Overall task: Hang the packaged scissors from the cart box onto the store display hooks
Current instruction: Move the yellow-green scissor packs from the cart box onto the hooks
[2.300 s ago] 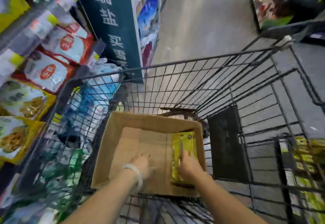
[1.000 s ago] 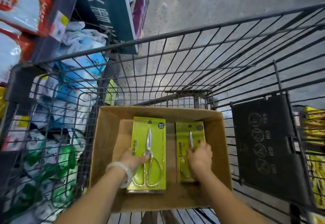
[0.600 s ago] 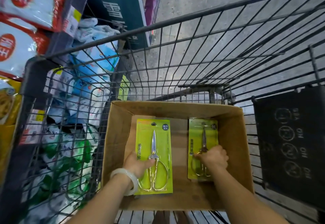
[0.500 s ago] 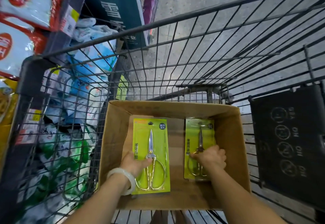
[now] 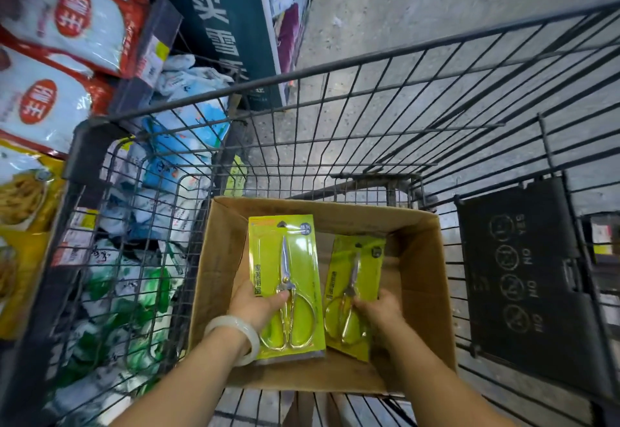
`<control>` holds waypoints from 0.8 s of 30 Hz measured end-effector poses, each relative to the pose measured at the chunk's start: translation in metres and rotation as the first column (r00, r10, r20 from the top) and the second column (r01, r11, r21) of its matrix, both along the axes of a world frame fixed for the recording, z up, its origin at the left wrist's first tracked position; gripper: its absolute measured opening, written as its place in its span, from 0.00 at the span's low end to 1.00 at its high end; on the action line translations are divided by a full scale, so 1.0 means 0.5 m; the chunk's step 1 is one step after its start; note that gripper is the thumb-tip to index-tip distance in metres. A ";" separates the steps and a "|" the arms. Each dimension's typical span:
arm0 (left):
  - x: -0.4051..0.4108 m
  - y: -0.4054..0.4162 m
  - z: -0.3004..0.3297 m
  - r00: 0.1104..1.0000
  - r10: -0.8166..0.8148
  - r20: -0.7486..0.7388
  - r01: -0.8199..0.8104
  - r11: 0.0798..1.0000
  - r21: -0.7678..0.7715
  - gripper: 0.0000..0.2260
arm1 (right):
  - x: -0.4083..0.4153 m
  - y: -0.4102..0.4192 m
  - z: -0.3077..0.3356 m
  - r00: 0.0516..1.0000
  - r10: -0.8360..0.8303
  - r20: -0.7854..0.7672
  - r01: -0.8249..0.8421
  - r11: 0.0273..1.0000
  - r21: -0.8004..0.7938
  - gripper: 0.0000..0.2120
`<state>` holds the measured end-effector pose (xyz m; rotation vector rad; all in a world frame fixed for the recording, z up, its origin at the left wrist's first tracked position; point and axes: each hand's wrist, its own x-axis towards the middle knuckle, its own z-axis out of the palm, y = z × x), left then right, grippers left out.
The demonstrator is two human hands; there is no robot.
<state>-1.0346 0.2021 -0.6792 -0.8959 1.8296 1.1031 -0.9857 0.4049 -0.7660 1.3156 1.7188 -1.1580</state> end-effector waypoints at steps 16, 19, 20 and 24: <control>-0.021 -0.070 0.301 0.946 0.110 -0.306 -0.065 0.986 0.154 0.14 | -0.104 -0.017 0.438 0.861 0.041 -0.507 -0.267 0.885 -0.382 0.09; 0.001 -0.095 0.355 0.897 0.183 -0.402 -0.124 0.978 0.168 0.14 | -0.115 -0.046 0.504 0.818 0.124 -0.561 -0.382 0.846 -0.371 0.08; 0.012 -0.107 0.367 0.883 0.196 -0.426 -0.139 0.977 0.161 0.19 | -0.118 -0.057 0.522 0.802 0.152 -0.577 -0.419 0.832 -0.363 0.09; 0.061 -0.191 0.293 0.825 0.288 -0.487 -0.232 0.957 0.172 0.52 | -0.116 -0.093 0.582 0.738 0.224 -0.636 -0.540 0.762 -0.357 0.11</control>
